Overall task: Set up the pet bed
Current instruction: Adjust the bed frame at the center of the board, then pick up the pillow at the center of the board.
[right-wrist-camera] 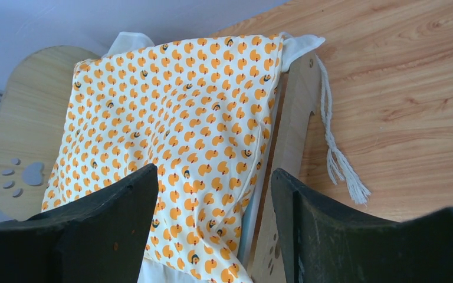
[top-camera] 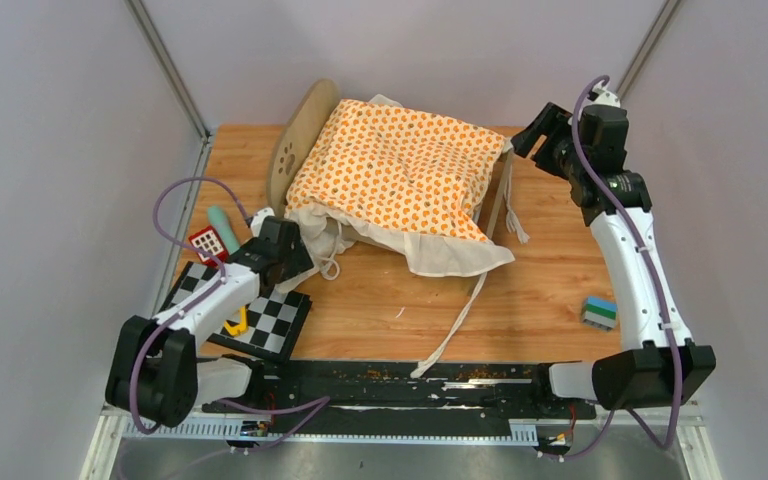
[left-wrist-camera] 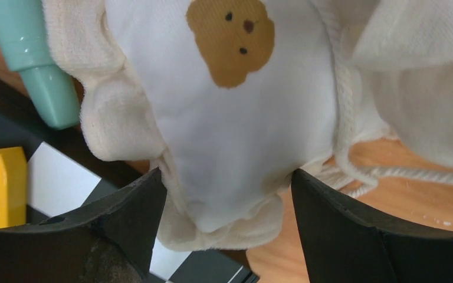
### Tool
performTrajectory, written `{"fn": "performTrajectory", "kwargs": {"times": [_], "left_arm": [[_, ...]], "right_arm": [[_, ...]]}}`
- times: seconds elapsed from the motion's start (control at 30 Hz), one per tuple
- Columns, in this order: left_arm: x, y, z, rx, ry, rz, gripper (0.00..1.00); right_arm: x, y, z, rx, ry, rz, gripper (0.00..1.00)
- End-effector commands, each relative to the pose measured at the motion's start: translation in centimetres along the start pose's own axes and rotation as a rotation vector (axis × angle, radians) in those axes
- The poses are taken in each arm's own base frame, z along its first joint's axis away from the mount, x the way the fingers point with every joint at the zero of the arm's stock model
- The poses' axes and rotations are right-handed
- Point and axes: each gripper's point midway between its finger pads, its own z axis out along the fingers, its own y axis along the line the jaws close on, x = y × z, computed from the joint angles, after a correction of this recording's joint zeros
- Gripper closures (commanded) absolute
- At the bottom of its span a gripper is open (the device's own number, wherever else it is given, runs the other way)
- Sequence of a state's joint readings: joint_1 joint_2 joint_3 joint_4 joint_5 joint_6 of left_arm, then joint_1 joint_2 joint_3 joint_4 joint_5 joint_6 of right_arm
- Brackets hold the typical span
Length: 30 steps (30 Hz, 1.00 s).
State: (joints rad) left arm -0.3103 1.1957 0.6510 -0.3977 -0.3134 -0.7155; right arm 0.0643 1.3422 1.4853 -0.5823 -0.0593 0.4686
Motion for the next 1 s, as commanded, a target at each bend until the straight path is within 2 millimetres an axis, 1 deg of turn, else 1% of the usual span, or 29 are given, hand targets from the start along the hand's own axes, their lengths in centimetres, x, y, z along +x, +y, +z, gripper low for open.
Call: {"fn": "performTrajectory", "kwargs": {"times": [0.0, 0.07, 0.17, 0.27, 0.3, 0.33, 0.43, 0.5, 0.57, 0.7, 0.77, 0.9, 0.97], "left_arm": [[-2.7, -1.1, 1.7, 0.005, -0.088, -0.092, 0.22], [-2.9, -0.5, 2.0, -0.016, -0.096, -0.101, 0.34], [-3.8, 0.4, 1.6, -0.045, -0.123, -0.108, 0.62], [-5.5, 1.6, -0.4, -0.095, -0.183, -0.102, 0.86], [-6.2, 2.2, -1.4, -0.120, -0.206, -0.097, 0.92], [-7.0, 2.8, -2.6, -0.141, -0.237, -0.089, 0.95], [-9.8, 5.5, -6.5, -0.249, -0.349, -0.056, 0.97], [-10.7, 7.9, -8.9, -0.352, -0.409, -0.048, 0.98], [-11.4, 9.8, -10.9, -0.434, -0.462, -0.052, 0.99], [-12.5, 11.7, -13.9, -0.503, -0.545, -0.090, 0.98], [-13.3, 12.4, -15.1, -0.551, -0.585, -0.103, 0.98], [-14.9, 14.6, -17.6, -0.709, -0.646, -0.132, 0.96], [-15.8, 15.2, -18.7, -0.758, -0.673, -0.153, 0.96]], "right_arm": [[-0.9, 0.9, -1.7, -0.051, -0.048, -0.031, 0.30], [-0.9, 0.9, -2.2, -0.050, -0.054, -0.039, 0.30], [-0.7, 0.6, -2.7, -0.040, -0.056, -0.046, 0.30], [-0.5, 0.3, -3.3, -0.033, -0.063, -0.048, 0.31], [-0.4, 0.1, -3.4, -0.028, -0.065, -0.048, 0.31], [-0.1, -0.2, -3.4, -0.019, -0.064, -0.050, 0.32], [0.2, -0.6, -3.7, -0.005, -0.061, -0.053, 0.32], [0.3, -0.6, -3.9, -0.006, -0.057, -0.049, 0.32], [0.4, -0.3, -4.3, -0.019, -0.056, -0.047, 0.34], [0.0, -0.2, -5.0, -0.018, -0.069, -0.050, 0.35], [-0.2, -0.2, -5.3, -0.015, -0.076, -0.053, 0.35], [0.0, -0.5, -5.5, -0.005, -0.070, -0.061, 0.36], [0.3, -0.7, -5.4, 0.001, -0.063, -0.063, 0.36]]}}
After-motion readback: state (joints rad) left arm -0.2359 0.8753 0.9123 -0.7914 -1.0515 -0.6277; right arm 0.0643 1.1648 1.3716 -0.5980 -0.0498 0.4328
